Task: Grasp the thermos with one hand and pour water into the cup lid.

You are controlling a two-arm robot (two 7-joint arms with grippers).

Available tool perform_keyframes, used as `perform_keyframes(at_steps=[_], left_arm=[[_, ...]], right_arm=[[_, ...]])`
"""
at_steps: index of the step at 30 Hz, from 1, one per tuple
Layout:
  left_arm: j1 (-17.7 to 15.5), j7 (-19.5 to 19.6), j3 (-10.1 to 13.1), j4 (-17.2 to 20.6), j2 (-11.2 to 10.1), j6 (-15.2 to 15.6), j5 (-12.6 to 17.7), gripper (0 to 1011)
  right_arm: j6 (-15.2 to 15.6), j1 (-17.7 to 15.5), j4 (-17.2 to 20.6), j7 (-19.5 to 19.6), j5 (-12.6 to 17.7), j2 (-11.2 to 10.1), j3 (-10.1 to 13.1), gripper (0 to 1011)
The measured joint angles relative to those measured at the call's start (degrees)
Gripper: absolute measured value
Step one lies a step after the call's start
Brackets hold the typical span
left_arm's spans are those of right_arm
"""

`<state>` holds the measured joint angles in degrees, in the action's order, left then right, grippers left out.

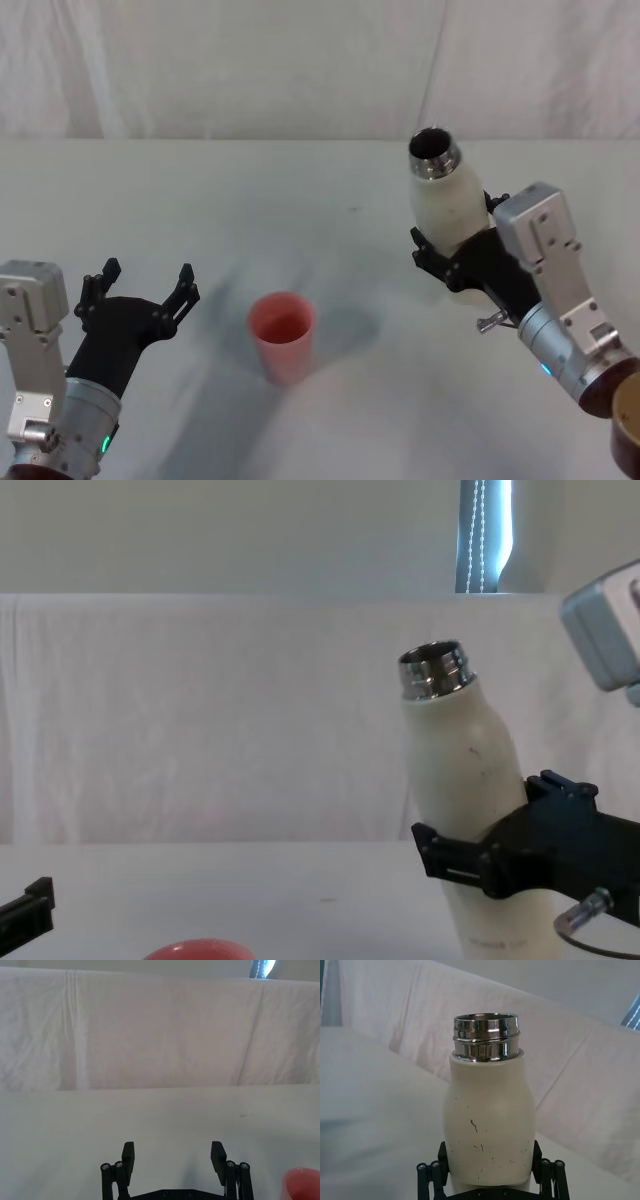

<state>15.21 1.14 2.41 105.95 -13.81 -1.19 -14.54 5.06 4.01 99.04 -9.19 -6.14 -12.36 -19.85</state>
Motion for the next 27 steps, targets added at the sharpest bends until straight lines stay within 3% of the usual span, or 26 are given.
perform_keyframes(at_steps=[12, 27], left_arm=[[0.0, 0.0, 0.0, 0.0, 0.0, 0.0, 0.0, 1001], [0.0, 0.0, 0.0, 0.0, 0.0, 0.0, 0.0, 1001]], right_arm=[[0.3, 0.1, 0.7, 1.2, -11.1, -1.1, -3.2, 957], [0.9, 0.8, 0.8, 2.2, -22.1, -1.6, -6.1, 957]])
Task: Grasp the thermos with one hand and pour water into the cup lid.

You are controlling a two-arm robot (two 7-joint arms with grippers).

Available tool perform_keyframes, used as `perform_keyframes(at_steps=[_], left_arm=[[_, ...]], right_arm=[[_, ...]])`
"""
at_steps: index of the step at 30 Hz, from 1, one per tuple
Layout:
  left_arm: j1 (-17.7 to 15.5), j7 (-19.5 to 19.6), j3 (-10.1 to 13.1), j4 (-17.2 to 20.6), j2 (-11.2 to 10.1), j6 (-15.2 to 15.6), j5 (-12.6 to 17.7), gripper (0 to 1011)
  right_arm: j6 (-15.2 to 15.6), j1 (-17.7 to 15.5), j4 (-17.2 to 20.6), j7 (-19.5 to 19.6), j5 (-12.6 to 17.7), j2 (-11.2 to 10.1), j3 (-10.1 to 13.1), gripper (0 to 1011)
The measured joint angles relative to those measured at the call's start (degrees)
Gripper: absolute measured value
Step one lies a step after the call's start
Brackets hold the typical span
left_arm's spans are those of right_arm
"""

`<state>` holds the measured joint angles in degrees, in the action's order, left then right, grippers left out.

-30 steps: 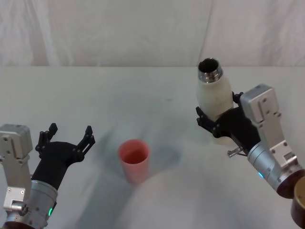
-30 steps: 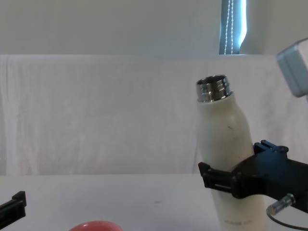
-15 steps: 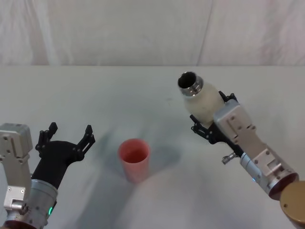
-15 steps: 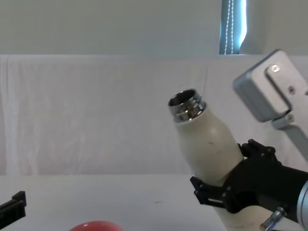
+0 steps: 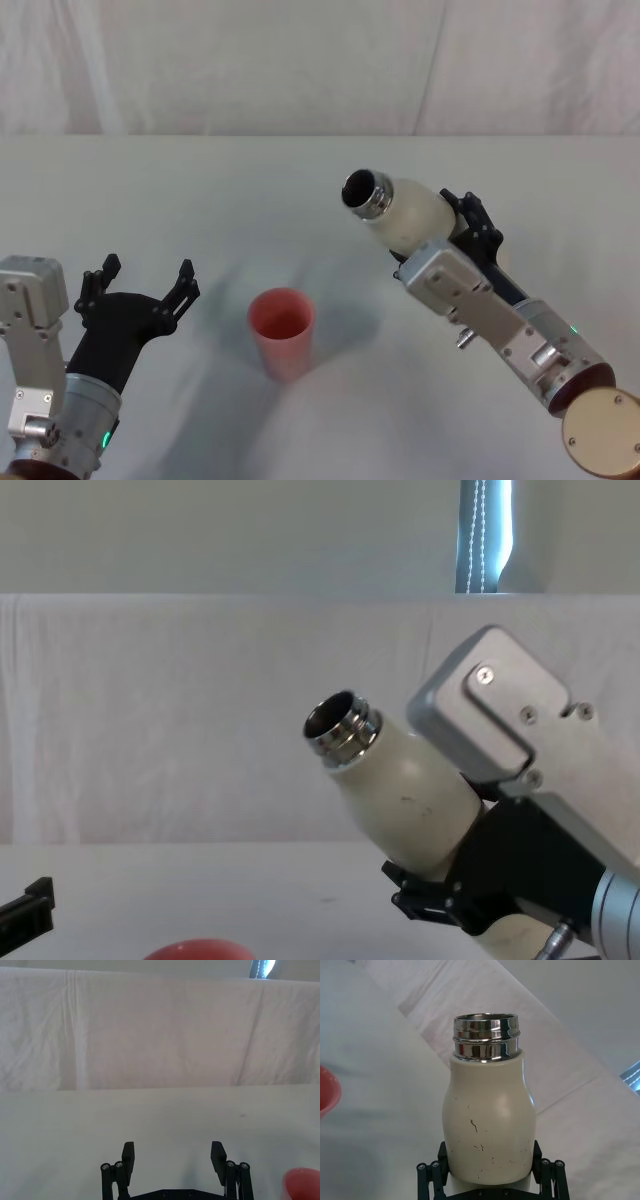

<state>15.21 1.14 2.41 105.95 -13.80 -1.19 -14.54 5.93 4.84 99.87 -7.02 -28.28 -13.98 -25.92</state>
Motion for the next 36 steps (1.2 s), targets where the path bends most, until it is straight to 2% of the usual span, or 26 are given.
perform_keyframes(at_steps=[10, 21, 23, 36], left_arm=[[0.0, 0.0, 0.0, 0.0, 0.0, 0.0, 0.0, 1001], [0.0, 0.0, 0.0, 0.0, 0.0, 0.0, 0.0, 1001], [0.0, 0.0, 0.0, 0.0, 0.0, 0.0, 0.0, 1001], [0.0, 0.0, 0.0, 0.0, 0.0, 0.0, 0.0, 1001]], right_arm=[[-0.1, 0.0, 0.0, 1.3, -7.9, -0.3, -1.7, 957], [-0.1, 0.5, -0.7, 2.3, -14.4, -0.6, -3.4, 957], [-0.1, 0.5, -1.1, 3.2, -16.6, -0.7, -4.1, 957], [-0.1, 1.0, -2.3, 5.4, -23.0, -1.2, -6.0, 957]])
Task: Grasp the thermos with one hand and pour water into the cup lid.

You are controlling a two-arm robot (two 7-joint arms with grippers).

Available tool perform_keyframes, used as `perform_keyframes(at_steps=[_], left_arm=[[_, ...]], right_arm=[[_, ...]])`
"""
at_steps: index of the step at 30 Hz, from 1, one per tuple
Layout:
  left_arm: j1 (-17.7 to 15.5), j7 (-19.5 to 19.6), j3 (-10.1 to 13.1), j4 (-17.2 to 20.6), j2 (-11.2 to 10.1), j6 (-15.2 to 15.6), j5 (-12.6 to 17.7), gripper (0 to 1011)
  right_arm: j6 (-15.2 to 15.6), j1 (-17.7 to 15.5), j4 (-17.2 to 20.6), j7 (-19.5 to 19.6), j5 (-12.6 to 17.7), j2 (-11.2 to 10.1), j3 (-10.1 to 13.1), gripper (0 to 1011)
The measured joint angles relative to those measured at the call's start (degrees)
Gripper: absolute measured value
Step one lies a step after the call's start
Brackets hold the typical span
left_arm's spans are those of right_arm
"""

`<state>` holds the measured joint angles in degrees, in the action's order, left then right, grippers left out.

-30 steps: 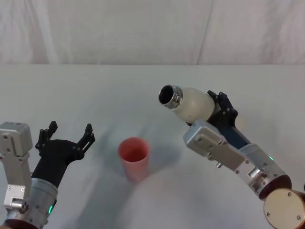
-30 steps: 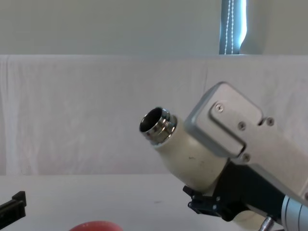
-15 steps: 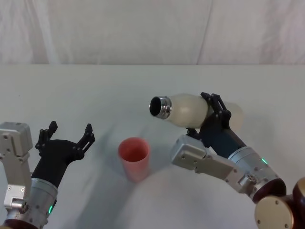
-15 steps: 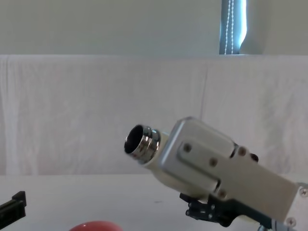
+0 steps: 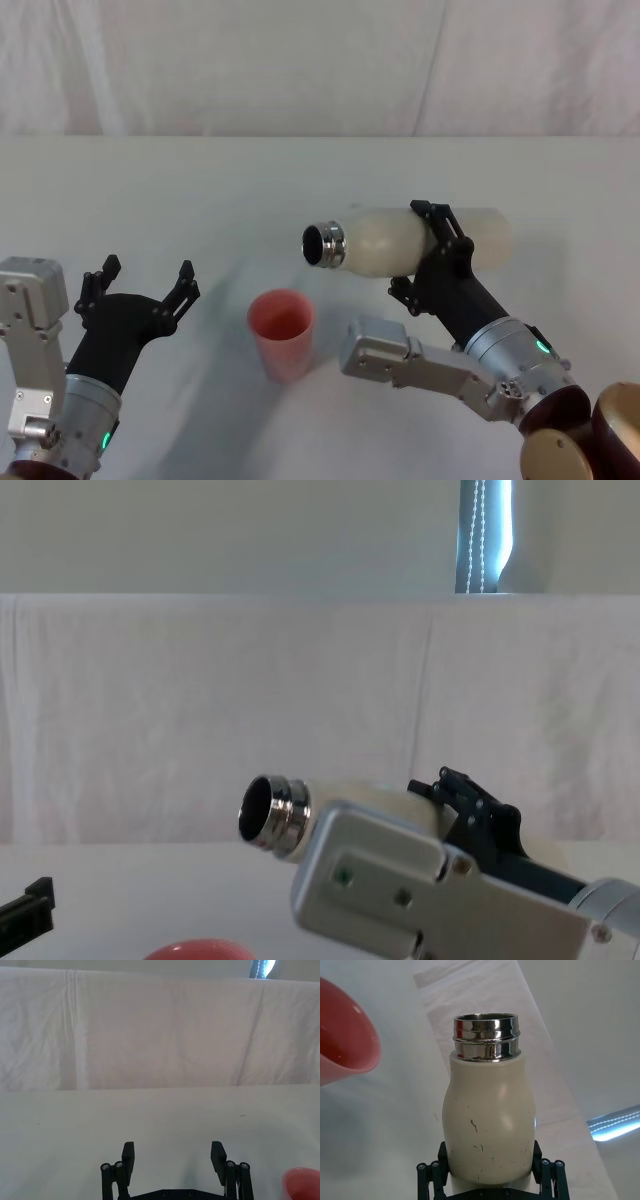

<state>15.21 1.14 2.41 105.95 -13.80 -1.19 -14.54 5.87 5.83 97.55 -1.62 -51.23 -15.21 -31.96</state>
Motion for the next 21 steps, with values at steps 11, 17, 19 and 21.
perform_keyframes(at_steps=[11, 17, 19, 21], left_arm=[[0.0, 0.0, 0.0, 0.0, 0.0, 0.0, 0.0, 1001], [0.0, 0.0, 0.0, 0.0, 0.0, 0.0, 0.0, 1001], [0.0, 0.0, 0.0, 0.0, 0.0, 0.0, 0.0, 1001], [0.0, 0.0, 0.0, 0.0, 0.0, 0.0, 0.0, 1001]], right_arm=[[0.6, 0.9, -0.8, 0.9, -5.0, -1.2, -1.9, 957], [0.8, 1.4, -1.1, 1.4, -6.8, -1.7, -2.7, 957], [0.8, 1.5, -1.1, 1.5, -7.1, -1.8, -2.8, 957], [0.8, 1.6, -1.3, 1.8, -7.4, -1.8, -2.9, 957]])
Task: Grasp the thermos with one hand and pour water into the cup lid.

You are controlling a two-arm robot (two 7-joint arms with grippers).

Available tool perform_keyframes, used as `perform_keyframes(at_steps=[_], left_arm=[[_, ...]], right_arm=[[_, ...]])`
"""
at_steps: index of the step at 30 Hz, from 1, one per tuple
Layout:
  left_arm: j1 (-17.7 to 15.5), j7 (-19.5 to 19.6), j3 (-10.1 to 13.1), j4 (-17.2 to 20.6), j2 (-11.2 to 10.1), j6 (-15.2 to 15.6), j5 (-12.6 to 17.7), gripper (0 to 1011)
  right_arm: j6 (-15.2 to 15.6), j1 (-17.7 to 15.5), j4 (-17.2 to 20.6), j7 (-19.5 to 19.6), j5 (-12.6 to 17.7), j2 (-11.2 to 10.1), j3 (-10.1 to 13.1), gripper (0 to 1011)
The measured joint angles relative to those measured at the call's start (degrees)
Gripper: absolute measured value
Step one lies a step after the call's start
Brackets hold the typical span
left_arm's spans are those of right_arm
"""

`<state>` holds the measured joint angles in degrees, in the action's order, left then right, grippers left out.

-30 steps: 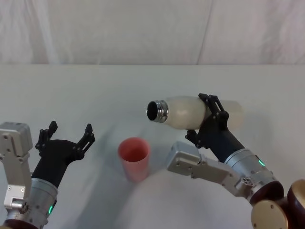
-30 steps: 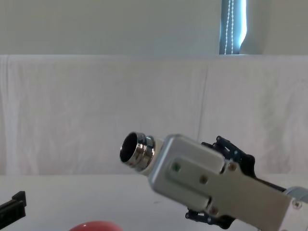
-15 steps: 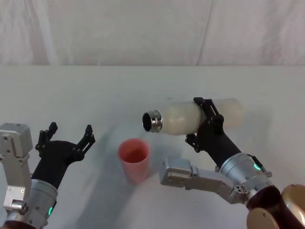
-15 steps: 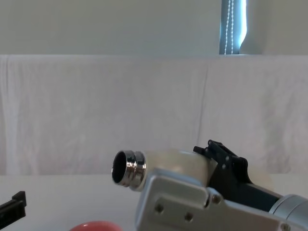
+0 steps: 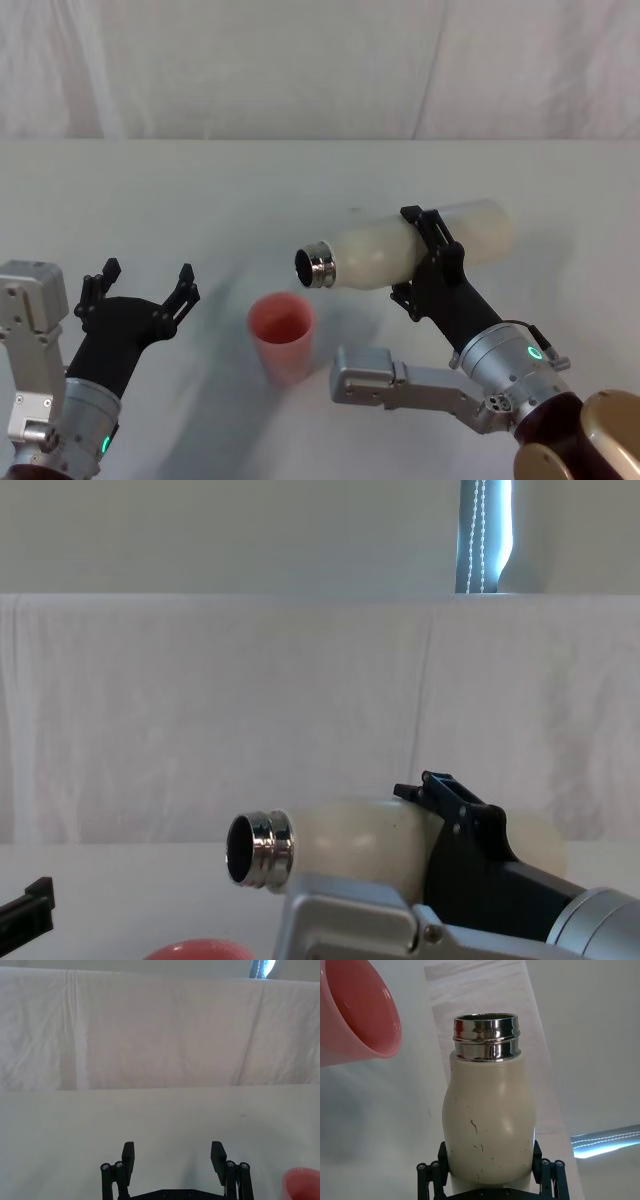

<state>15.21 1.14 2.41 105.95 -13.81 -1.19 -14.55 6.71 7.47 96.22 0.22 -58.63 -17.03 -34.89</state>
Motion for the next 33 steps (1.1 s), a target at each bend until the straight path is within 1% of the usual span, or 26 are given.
perform_keyframes(at_steps=[9, 13, 33], left_arm=[[0.0, 0.0, 0.0, 0.0, 0.0, 0.0, 0.0, 1001], [0.0, 0.0, 0.0, 0.0, 0.0, 0.0, 0.0, 1001], [0.0, 0.0, 0.0, 0.0, 0.0, 0.0, 0.0, 1001]], right_arm=[[-0.1, 0.8, -1.4, 1.4, -1.7, 0.0, -0.8, 957], [-0.1, 1.1, -1.9, 1.7, -2.0, 0.0, -1.1, 957], [-0.3, 2.8, -3.6, 2.1, -4.0, -0.6, -2.9, 957]])
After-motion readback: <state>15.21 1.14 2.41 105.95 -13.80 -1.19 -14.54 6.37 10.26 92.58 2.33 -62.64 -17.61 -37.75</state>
